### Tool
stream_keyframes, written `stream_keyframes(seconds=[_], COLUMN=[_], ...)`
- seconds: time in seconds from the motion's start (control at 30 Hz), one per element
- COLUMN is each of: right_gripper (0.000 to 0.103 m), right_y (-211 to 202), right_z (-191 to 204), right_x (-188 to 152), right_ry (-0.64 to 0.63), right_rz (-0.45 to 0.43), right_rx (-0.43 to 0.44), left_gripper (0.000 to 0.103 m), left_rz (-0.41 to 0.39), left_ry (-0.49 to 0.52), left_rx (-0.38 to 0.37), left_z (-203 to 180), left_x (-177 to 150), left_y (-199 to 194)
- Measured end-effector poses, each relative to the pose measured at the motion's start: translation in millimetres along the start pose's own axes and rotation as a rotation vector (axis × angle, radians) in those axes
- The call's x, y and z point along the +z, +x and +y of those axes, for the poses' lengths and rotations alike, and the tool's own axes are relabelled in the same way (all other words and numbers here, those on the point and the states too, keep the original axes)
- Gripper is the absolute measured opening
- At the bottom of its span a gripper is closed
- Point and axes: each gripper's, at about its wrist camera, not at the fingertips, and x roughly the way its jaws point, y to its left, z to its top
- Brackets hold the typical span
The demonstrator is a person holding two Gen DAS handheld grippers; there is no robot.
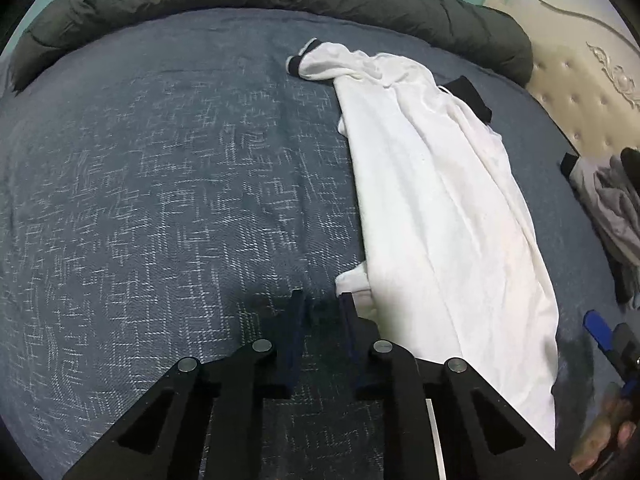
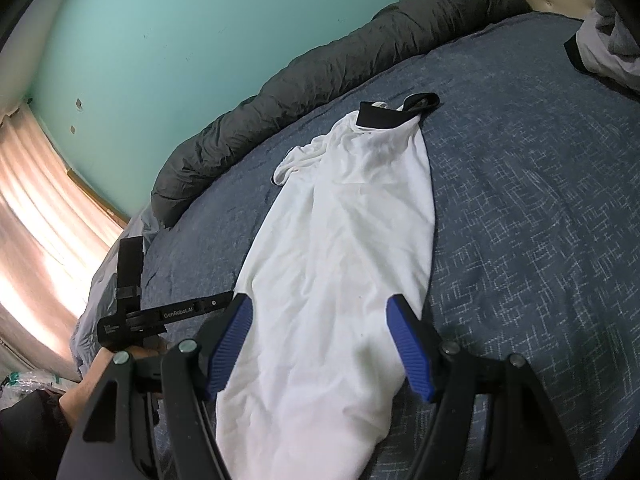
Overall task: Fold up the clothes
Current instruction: 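Grasp the shirt hem with the left tool and drag it straight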
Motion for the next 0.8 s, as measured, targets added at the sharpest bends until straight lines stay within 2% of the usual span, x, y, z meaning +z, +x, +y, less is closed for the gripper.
stream_keyframes(seconds=[0.53,0.6,0.8], right_gripper=[0.071,0.071,0.071], right_y=[2.6,3.2,3.1], right_z=[-8.6,-9.0,-8.9], right_x=[0.1,0.3,1.4], right_ry=[0.025,0.026,0.022], right_rz=[0.007,0.009,0.007], right_rx=[-0.026,-0.028,-0.026], left_gripper=[0.017,0.006,0.005], left_rz=[-0.008,-0.007,-0.024], left_ry=[0.071,0.076,0.092], left_rx=[-0.026,-0.031,-0.045], left_z=[-22.6,-24.3,-27.3], left_x=[-0.2,-0.9,-1.4], left_y=[-1.3,-1.3,-10.9])
